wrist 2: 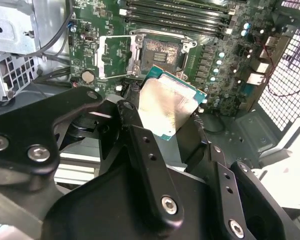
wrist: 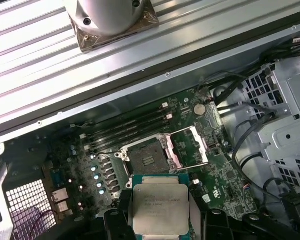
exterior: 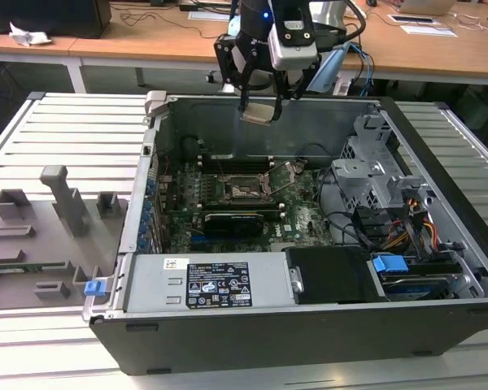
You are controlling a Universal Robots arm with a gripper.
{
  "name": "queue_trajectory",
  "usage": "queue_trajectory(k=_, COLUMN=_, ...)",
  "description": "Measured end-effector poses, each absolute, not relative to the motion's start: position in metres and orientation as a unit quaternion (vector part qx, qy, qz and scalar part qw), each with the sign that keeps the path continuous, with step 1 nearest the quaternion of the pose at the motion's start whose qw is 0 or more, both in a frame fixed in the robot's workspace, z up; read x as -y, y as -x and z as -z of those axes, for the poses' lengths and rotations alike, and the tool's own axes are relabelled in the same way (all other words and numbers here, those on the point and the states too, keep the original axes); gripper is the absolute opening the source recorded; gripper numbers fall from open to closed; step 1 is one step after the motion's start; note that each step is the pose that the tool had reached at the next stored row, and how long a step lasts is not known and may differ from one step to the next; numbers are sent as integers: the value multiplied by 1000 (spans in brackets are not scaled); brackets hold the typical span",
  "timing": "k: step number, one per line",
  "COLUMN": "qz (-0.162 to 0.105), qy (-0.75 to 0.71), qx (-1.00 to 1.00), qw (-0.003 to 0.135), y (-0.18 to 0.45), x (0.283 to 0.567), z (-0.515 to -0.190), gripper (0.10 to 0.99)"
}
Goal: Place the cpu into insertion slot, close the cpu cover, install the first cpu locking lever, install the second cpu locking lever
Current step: 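Place the cpu into insertion slot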
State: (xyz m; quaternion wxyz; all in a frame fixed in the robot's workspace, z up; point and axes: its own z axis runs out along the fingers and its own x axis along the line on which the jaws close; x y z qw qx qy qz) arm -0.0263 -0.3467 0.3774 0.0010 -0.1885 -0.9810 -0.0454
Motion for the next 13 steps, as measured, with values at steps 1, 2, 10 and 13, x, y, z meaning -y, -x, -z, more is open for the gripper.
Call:
queue_trajectory(k=1, qz=45, qy=192, qx=980, qw=1, y=26, x=347, z=-377, gripper=537)
queue_trajectory(k=2, qz=45, qy=194, qx=980, qw=1, y=26, x=347, z=-377, gripper=537)
queue_trajectory(k=10, qz=45, qy=221, qx=974, qw=0, y=26, x=347, z=-377, gripper=537)
queue_trajectory(k=13, qz=45, qy=227, qx=973, qw=-1, y=26, x=347, z=-377, gripper=537)
